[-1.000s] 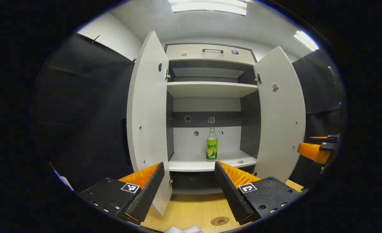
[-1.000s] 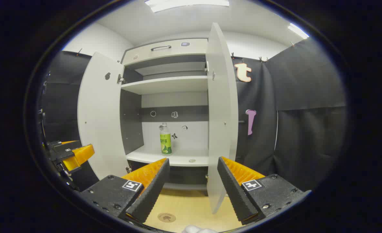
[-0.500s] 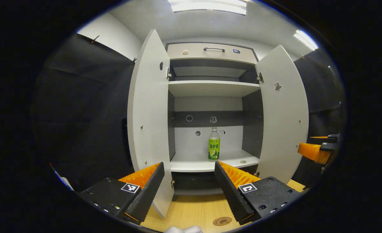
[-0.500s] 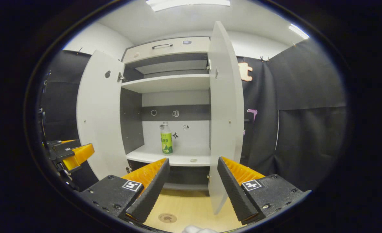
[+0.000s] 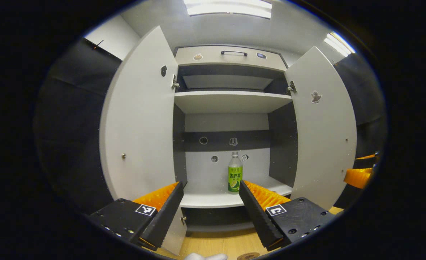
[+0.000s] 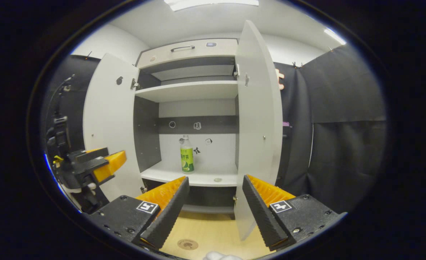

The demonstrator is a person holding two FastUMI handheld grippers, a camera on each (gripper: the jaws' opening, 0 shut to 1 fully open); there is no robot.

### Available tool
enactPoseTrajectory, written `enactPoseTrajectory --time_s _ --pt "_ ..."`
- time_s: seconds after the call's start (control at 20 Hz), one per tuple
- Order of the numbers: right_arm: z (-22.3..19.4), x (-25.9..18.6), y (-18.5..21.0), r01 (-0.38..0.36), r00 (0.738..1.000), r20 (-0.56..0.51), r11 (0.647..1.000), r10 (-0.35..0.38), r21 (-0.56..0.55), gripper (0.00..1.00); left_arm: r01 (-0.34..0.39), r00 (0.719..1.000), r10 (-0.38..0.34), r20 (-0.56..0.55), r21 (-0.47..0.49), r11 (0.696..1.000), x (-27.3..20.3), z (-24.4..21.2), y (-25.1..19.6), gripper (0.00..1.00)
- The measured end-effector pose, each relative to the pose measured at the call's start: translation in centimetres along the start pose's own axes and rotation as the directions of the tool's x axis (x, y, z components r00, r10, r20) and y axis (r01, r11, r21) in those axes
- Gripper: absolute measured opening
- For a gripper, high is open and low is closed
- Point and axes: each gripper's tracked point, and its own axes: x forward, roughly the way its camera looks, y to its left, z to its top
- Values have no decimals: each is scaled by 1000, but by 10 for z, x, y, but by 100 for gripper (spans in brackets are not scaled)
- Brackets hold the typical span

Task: Grasp the bottle in the cabinet with the left hand and place it on the coaster, then close the right door with the right hand and the left door with the left hand.

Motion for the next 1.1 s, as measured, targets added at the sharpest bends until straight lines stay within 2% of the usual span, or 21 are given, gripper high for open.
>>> enactPoseTrajectory --time_s 0.2,0.25,0.3,0.55,0.75,0.95,1.1 --pt "8 2 7 6 1000 2 1000 -6 -10 97 42 999 -42 28 -26 999 85 -4 -29 95" --pt "11 3 8 9 1000 1 1000 -9 -13 96 47 999 -46 27 -21 999 107 -8 -37 99" --pt "12 4 9 11 1000 -2 1000 -11 -16 97 50 998 -49 24 -17 999 128 -14 -44 94" --pt "13 9 9 29 999 -32 999 -30 -28 97 47 998 -49 -34 -43 998 223 -57 -69 95" --pt "4 15 12 31 998 -59 998 -34 -61 97 35 997 -39 -70 -53 998 263 -82 -77 95" --pt "-5 17 11 28 995 -90 997 -34 -75 97 -9 994 6 -113 -24 1000 296 -110 -76 95" --pt "-8 18 9 32 995 -94 996 -39 -79 96 -1 991 -3 -130 -28 1000 307 -123 -78 95"
